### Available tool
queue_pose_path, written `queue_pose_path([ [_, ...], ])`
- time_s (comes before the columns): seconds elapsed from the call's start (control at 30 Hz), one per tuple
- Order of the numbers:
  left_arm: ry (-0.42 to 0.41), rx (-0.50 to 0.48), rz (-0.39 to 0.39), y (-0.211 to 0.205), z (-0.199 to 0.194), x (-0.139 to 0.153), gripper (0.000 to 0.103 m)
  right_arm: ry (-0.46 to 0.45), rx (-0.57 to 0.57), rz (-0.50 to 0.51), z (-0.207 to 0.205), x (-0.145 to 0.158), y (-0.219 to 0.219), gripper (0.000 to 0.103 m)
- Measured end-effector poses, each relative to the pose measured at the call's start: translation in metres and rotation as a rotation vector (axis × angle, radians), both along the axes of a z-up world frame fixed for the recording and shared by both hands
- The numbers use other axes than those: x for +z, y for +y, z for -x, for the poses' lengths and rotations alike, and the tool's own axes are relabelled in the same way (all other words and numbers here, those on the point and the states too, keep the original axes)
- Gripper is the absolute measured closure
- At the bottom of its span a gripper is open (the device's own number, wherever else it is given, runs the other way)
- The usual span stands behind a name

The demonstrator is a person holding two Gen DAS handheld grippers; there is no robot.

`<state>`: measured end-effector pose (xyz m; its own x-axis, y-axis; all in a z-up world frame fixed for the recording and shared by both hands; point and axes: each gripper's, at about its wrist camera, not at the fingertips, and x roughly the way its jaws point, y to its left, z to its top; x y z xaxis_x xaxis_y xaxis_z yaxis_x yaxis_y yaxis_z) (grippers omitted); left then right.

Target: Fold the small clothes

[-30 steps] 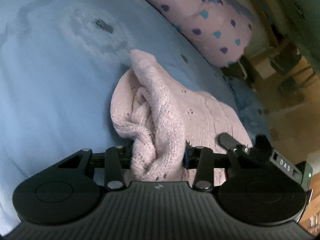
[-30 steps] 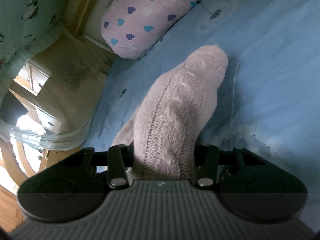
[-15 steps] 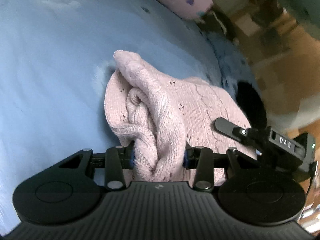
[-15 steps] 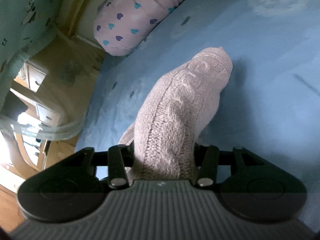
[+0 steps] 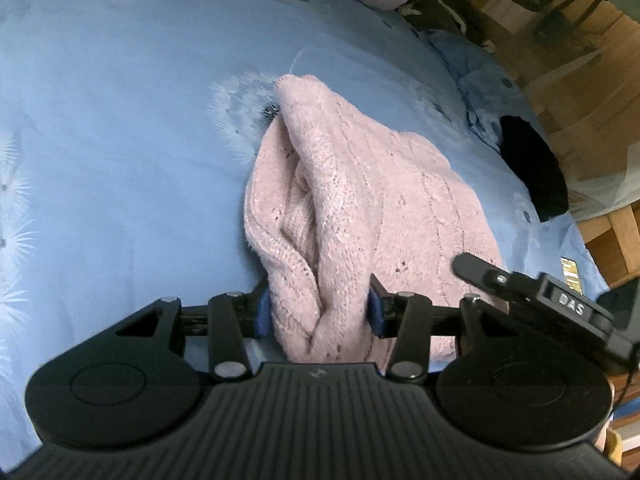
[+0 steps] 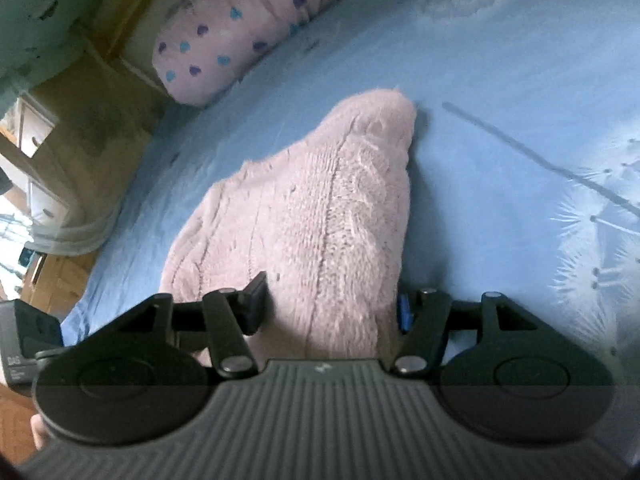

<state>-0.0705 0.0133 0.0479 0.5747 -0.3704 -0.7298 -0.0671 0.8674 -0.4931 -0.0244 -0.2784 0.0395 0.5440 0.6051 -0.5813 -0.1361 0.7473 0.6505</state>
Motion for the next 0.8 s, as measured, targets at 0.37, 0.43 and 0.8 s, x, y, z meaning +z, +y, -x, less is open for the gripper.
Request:
queue_pose_path([
  [0.37,-0.056,0.021,-0.226,-0.002,0.013,0.012,0.058,-0.214,-0.078,0.126,0.061,0.027,-0.012,0.084],
  [0.43,-0.047,0.035,-0.218,0.005,0.014,0.008,0.057,-0.224,-0.038,0.170,0.062,0.023,0.000,0.084],
  [0.8,-0.091,0.044,-0.261,-0.011,0.035,0.026,0.045,-0.318,-0.032,0.367,0.076,0.027,0.024,0.082],
])
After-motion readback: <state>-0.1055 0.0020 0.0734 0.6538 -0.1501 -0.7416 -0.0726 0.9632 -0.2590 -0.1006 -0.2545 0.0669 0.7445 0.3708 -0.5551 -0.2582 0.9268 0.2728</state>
